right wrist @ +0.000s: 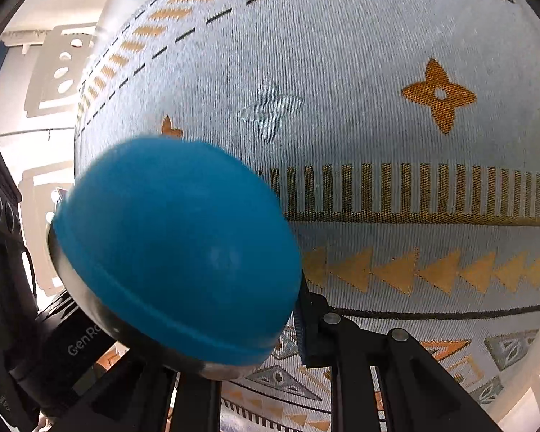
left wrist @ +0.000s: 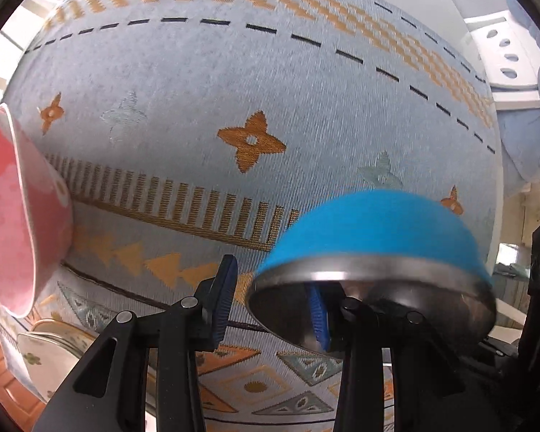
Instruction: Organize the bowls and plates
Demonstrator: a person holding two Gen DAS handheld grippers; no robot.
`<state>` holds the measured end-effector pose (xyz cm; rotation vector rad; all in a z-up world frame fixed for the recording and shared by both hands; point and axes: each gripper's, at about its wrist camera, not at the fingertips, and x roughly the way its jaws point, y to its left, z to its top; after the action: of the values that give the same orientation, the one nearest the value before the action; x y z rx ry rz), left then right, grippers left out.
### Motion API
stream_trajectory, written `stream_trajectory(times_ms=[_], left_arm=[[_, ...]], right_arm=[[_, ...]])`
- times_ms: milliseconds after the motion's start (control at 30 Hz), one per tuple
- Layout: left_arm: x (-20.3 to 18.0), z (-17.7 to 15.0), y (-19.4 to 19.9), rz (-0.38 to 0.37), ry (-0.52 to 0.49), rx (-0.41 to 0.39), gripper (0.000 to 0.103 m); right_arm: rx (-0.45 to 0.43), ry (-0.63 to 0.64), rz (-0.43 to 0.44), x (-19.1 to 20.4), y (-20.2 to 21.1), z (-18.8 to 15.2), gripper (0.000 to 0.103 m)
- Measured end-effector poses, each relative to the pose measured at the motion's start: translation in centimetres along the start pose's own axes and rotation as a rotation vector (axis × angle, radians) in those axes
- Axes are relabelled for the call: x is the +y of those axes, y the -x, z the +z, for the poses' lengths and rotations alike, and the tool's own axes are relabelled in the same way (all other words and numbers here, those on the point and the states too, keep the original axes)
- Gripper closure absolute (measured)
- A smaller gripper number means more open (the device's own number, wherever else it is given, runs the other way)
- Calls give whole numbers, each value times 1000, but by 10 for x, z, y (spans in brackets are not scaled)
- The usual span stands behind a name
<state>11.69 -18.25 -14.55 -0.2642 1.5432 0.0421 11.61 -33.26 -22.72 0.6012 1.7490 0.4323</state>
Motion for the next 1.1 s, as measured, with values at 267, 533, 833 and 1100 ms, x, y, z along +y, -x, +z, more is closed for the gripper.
stream_trajectory(times_ms=[267,533,833,1100], left_arm=[[-4,15,25,-27,-15,-42,68],[-19,29,7,-61,-8,-17,67],[-25,24,4,-32,-8,-2,71],[26,9,10,55,83,-16,71]], right_arm=[[-82,-36,-18,-10,26,6,81],[-120,-54,15,-13,28,27,80],[-47,36,-17,1,17,33,84],[13,118,3,39,-9,11,84]])
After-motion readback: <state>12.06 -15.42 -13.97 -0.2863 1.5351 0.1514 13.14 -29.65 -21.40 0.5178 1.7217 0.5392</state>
